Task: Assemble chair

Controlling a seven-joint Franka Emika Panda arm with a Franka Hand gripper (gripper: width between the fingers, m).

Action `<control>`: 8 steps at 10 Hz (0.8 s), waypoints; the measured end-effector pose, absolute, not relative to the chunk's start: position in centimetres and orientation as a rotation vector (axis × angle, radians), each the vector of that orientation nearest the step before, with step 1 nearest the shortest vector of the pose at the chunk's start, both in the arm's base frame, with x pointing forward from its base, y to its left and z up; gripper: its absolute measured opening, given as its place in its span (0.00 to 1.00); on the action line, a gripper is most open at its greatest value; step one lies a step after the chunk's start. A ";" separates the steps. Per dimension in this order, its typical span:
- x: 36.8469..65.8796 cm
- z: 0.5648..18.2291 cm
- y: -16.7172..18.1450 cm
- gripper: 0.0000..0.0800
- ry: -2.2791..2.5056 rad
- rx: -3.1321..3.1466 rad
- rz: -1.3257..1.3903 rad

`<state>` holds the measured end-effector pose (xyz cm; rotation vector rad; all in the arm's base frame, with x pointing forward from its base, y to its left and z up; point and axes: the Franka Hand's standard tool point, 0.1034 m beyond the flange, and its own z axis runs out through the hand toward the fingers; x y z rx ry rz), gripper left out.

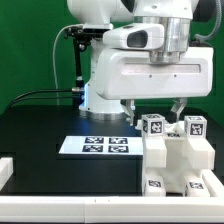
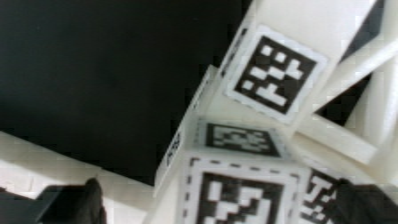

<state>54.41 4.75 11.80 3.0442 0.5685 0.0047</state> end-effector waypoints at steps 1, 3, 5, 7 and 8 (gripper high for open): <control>54.4 11.8 4.8 0.81 0.570 3.044 0.004; 54.4 11.8 4.8 0.81 0.566 3.045 0.004; 54.4 11.8 4.8 0.67 0.534 3.050 0.005; 54.4 11.8 4.9 0.43 0.350 3.080 0.009; 54.4 11.8 4.9 0.35 0.247 3.090 0.012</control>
Offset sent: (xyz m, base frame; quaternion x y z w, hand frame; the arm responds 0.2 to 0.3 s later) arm 0.0000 0.0000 0.0000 0.0000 0.0000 0.0650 0.9979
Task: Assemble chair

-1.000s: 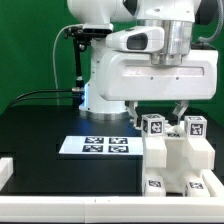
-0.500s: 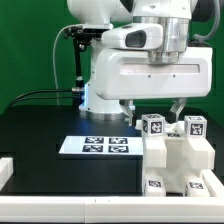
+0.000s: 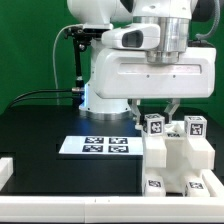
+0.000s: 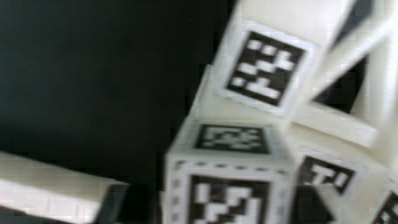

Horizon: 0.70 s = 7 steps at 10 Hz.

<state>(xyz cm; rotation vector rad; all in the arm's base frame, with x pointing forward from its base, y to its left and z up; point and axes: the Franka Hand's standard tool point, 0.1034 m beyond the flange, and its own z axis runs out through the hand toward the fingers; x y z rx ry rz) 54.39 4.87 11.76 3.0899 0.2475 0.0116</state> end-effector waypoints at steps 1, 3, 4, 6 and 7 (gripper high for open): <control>54.4 11.8 4.8 0.35 0.119 3.101 0.016; 54.7 11.8 5.1 0.35 -0.227 3.111 0.047; 54.8 11.8 5.1 0.35 -0.360 3.114 0.048; 54.7 11.8 5.1 0.35 -0.913 3.060 0.010; 54.7 11.8 5.0 0.35 -1.024 3.040 -0.010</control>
Offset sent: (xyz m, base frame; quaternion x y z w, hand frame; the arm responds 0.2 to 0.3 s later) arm 0.0030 -0.0022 -0.0060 0.0327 -0.0080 0.2374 0.9708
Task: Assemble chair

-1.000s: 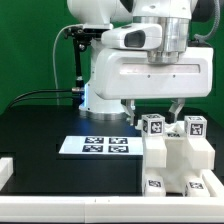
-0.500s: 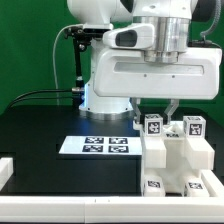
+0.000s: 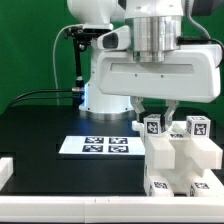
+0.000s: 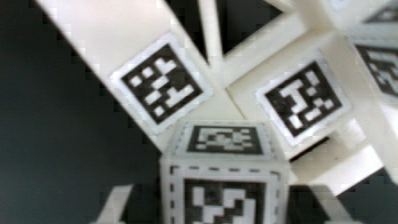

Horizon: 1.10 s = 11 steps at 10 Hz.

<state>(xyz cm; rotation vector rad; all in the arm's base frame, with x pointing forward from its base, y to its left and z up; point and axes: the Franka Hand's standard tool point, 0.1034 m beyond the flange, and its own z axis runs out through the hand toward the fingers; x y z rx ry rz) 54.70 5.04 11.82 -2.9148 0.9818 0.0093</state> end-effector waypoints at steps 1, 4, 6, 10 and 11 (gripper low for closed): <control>54.7 11.8 5.0 0.35 1.016 -2.904 0.004; 54.8 11.7 4.8 0.35 1.451 -2.698 0.027; 54.9 11.8 5.0 0.35 1.852 -2.413 0.034; 55.0 11.8 5.1 0.67 1.644 -2.563 0.017; 55.1 11.9 5.3 0.78 1.469 -2.664 0.006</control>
Offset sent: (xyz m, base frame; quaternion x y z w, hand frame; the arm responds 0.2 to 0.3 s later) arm 0.0040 -0.0042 -0.0015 0.0131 -0.0284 0.3223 0.9461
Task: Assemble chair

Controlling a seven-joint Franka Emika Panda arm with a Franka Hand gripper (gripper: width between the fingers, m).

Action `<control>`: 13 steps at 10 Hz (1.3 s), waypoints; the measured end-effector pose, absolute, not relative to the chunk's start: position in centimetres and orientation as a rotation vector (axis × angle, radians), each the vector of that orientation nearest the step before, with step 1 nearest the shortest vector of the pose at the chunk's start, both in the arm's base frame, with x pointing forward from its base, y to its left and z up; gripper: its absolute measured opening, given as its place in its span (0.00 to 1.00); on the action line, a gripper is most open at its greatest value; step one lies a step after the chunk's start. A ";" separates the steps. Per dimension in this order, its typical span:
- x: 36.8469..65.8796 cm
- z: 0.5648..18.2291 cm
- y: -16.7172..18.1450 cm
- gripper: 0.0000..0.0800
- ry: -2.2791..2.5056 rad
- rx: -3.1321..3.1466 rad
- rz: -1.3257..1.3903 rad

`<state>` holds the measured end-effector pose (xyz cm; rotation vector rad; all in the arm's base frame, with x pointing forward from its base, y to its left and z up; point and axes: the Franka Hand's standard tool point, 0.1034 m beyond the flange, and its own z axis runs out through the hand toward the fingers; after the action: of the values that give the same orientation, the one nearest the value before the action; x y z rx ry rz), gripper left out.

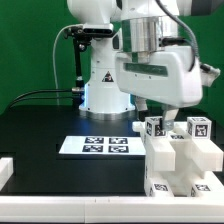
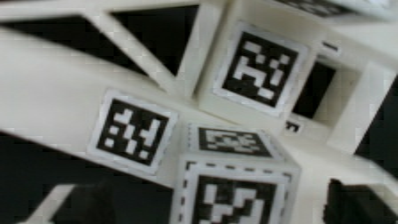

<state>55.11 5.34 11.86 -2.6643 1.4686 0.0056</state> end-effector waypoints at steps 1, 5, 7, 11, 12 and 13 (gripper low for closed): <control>55.0 11.8 5.5 0.78 1.232 -2.780 -0.002; 54.9 11.7 5.5 0.81 0.802 -2.936 -0.023; 55.5 11.7 5.7 0.81 0.140 -3.074 -0.154; 55.1 11.5 5.6 0.51 0.236 -3.066 -0.170; 55.1 11.5 5.6 0.51 0.370 -3.046 -0.164; 55.2 11.5 5.6 0.35 0.492 -3.023 -0.160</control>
Offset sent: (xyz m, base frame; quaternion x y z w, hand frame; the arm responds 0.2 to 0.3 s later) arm 0.0000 0.0000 0.0000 0.0000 0.0000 -0.1296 0.9916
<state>55.15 5.62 11.47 -3.0233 0.4923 -0.1600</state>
